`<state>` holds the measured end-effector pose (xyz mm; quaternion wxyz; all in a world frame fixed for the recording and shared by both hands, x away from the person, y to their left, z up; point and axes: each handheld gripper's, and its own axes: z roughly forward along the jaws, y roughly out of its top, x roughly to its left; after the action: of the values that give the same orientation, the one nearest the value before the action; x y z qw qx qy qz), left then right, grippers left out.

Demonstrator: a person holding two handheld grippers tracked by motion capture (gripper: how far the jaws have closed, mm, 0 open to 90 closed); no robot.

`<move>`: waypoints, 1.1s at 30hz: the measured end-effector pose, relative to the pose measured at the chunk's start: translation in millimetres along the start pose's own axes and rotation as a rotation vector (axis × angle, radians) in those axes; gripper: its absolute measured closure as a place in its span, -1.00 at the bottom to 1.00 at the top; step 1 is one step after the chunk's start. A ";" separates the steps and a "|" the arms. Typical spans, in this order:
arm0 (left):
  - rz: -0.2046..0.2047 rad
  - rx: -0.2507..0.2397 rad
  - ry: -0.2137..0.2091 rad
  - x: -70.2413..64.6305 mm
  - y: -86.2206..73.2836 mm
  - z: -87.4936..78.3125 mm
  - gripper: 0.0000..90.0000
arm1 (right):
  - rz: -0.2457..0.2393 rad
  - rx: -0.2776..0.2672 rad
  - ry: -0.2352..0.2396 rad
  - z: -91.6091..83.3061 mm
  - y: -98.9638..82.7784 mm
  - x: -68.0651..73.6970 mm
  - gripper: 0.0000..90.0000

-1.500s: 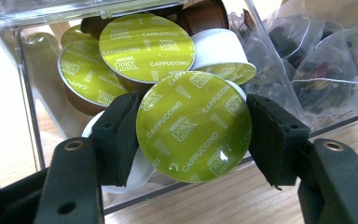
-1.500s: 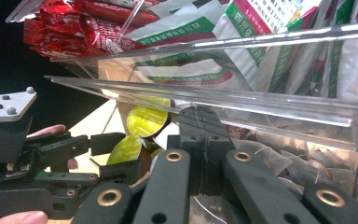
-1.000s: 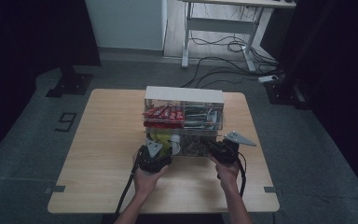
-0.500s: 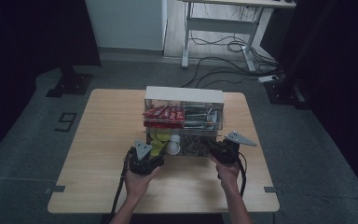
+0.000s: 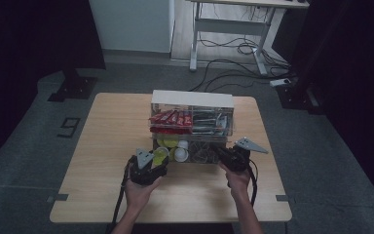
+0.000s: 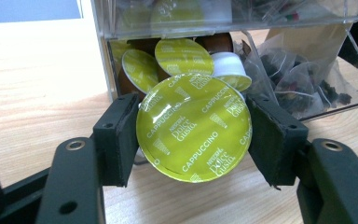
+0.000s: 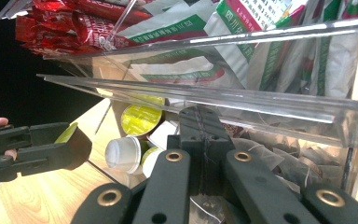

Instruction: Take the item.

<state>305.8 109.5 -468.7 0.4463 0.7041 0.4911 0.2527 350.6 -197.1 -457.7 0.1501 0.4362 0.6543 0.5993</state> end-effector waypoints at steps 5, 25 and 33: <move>-0.005 -0.005 0.004 2.3 -1.5 -3.0 -0.15 | -0.002 0.001 -0.001 0.0 -0.1 0.2 0.98; -0.024 -0.019 0.035 23.7 -3.3 -16.8 -0.15 | -0.007 0.002 -0.010 0.5 -1.0 -0.5 0.99; -0.036 -0.013 0.059 34.5 -7.7 -20.9 -0.15 | -0.005 0.008 -0.010 1.0 -1.5 -0.6 0.98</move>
<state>299.1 150.0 -468.4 0.4408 0.6844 0.5150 0.2683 351.1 -196.7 -459.5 0.1532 0.4383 0.6570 0.5939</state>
